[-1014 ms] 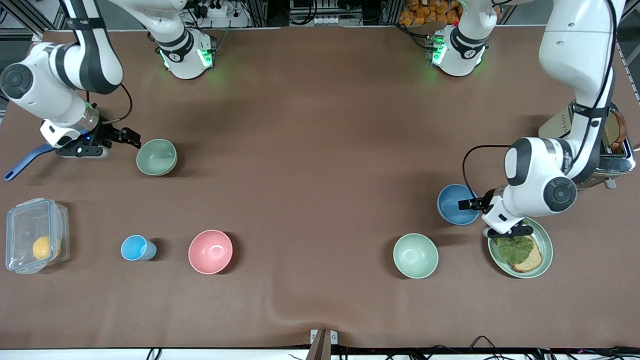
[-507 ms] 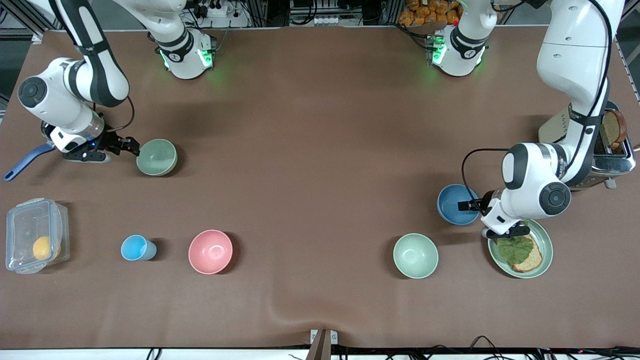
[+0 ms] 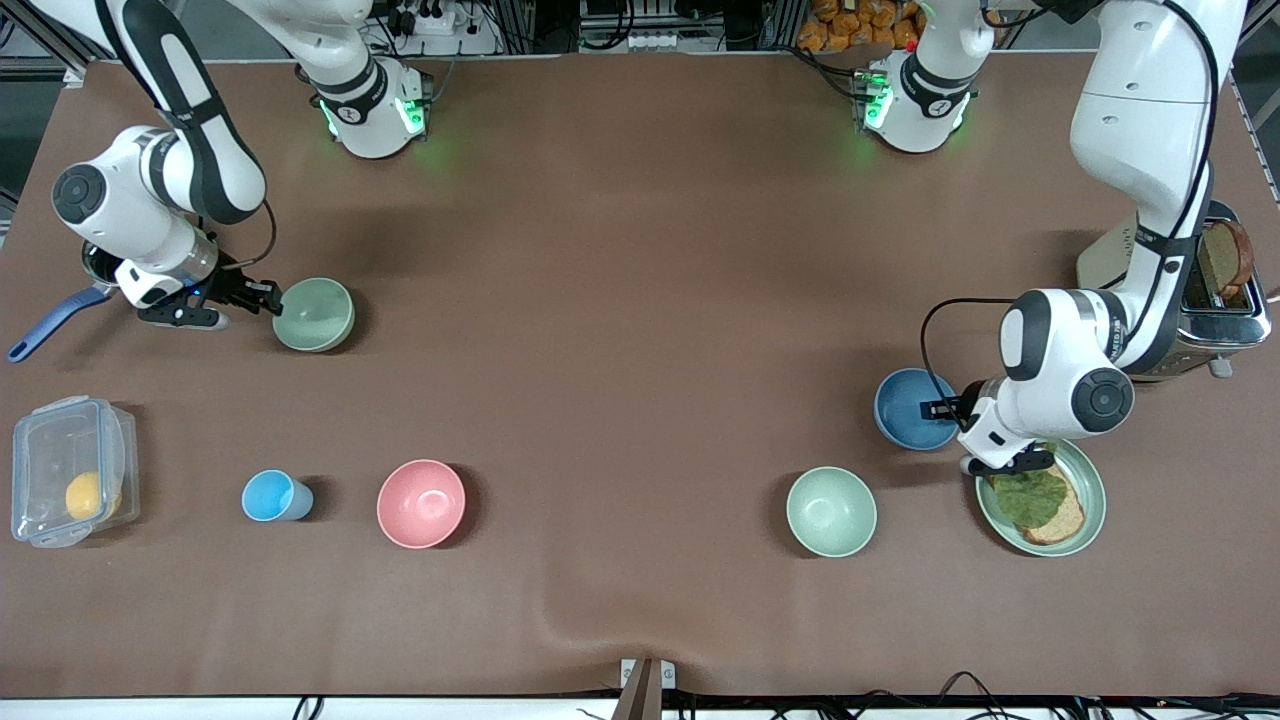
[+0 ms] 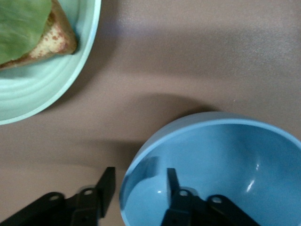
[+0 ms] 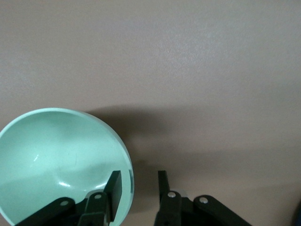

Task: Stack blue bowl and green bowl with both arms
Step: 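Lift the blue bowl with the left gripper while the right gripper drags the green bowl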

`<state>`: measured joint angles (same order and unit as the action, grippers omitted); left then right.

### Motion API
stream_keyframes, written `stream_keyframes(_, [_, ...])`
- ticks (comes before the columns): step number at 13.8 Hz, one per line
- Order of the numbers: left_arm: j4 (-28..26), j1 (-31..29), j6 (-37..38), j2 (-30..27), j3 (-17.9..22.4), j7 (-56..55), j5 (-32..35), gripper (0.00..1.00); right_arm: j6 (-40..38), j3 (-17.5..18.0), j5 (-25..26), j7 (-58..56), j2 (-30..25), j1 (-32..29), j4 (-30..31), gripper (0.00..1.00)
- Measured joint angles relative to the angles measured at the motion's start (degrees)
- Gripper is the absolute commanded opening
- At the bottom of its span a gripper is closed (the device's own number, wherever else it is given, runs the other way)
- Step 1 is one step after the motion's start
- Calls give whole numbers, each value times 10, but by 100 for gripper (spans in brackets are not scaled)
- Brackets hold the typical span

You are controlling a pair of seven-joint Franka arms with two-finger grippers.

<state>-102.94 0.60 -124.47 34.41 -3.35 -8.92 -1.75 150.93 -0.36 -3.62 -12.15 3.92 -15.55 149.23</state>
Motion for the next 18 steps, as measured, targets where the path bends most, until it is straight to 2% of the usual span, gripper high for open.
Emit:
stream_keyframes(3, [2, 3, -3, -1, -1, -7, 0, 0, 5, 0, -49, -39, 15, 0, 1, 0])
stream_keyframes(5, [5, 3, -2, -17, -3, -9, 0, 0, 5, 0, -83, -65, 23, 0, 1, 0])
stream_keyframes(7, [7, 2, -2, -40, -2, -24, 0, 0, -2, 2, -91, -70, 24, 1, -1, 0])
stream_keyframes(11, [8, 2, 2, -83, -4, -72, 0, 0, -78, 9, -123, -70, 5, 15, -15, 0])
stream_keyframes(14, [8, 0, 15, -115, -3, -100, -2, 0, -144, 11, -164, -16, -37, 72, -33, 0])
stream_keyframes(18, [8, 0, 35, -150, -5, -162, -24, 0, -163, 19, -168, 177, -83, 188, -38, 0])
